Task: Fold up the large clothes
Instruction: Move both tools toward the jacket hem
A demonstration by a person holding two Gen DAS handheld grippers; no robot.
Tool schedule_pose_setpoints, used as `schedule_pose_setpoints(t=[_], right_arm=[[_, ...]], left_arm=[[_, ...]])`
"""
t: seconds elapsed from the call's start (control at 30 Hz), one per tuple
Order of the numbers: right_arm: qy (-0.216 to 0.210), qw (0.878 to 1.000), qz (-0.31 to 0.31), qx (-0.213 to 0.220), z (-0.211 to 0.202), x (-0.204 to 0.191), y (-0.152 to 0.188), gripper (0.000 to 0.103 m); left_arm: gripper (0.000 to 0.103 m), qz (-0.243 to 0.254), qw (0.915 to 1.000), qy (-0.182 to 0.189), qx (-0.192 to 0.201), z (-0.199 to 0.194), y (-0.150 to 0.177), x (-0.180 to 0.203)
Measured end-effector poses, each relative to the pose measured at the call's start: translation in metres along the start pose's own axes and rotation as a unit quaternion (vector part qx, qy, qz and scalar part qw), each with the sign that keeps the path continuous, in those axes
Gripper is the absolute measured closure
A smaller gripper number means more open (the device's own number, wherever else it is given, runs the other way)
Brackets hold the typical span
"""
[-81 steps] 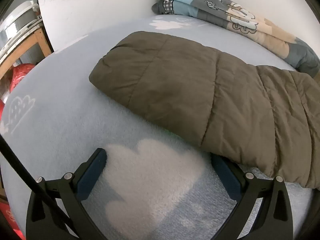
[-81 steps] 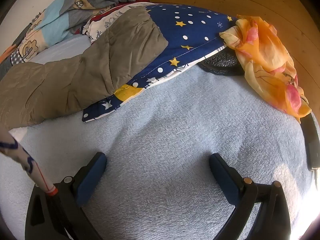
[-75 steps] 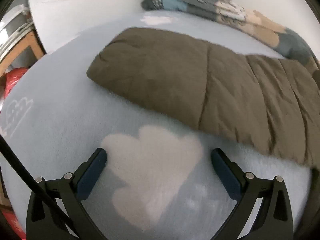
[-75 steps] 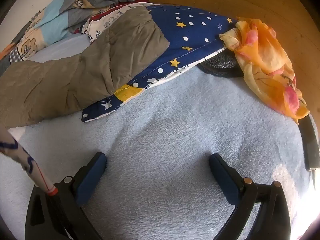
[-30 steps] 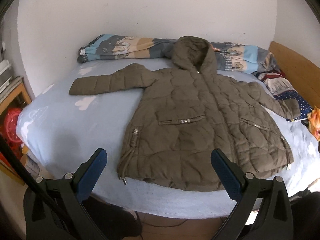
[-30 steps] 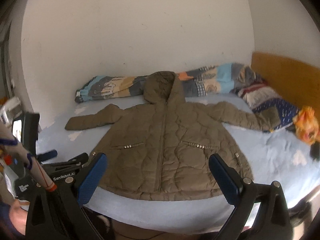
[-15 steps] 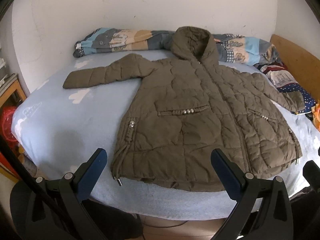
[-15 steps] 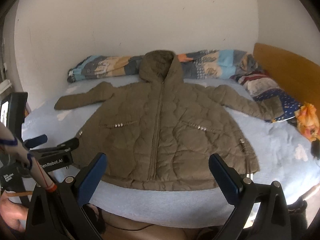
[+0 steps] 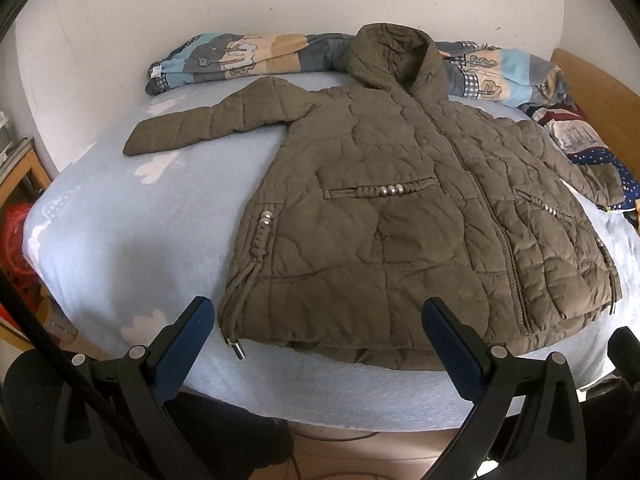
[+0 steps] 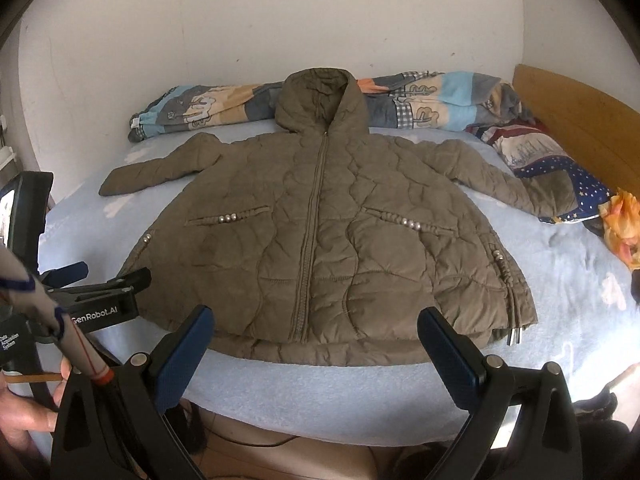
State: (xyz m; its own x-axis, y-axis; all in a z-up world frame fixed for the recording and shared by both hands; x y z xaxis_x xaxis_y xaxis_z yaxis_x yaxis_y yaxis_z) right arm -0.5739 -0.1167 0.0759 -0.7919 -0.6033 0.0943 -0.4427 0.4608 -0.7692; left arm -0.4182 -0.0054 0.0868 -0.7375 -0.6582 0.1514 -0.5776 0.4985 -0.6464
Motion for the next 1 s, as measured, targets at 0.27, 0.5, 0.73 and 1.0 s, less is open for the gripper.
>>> schedule_pose_setpoints(t=[0.27,0.5,0.73,1.0], right_arm=[[0.014,1.000,-0.020,0.003,-0.001,-0.009,0.001,0.000],[0.022,0.999,-0.027,0.008,-0.002,-0.015,0.000,0.000],[0.025,0.999,-0.021,-0.001,0.002,-0.006,0.003,0.000],[0.034,0.999,-0.004,-0.016,0.009,0.007,0.004,0.000]], left_arm=[[0.000,-0.013,0.9999,-0.002,-0.001,0.000,0.000,-0.011],[0.000,-0.013,0.9999,-0.002,-0.008,0.004,0.001,-0.011],[0.000,-0.018,0.9995,-0.008,-0.024,0.013,0.005,-0.014],[0.000,-0.043,0.9981,-0.009,-0.043,0.023,0.007,-0.025]])
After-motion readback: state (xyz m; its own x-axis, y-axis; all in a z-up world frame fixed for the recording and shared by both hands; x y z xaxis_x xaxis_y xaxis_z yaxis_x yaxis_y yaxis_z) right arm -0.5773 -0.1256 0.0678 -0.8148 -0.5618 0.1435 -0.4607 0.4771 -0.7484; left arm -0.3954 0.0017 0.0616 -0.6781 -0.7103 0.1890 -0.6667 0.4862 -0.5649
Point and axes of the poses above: each gripper's, at about its wrist camera, not at the fingertips, and z roughly the way its jaws point, x to its right, y to its underside, the point moved 2 cm from there along z, roughly the way its jaws point, and after that the axes turned 12 degrees about y, right-handed, at the moved point
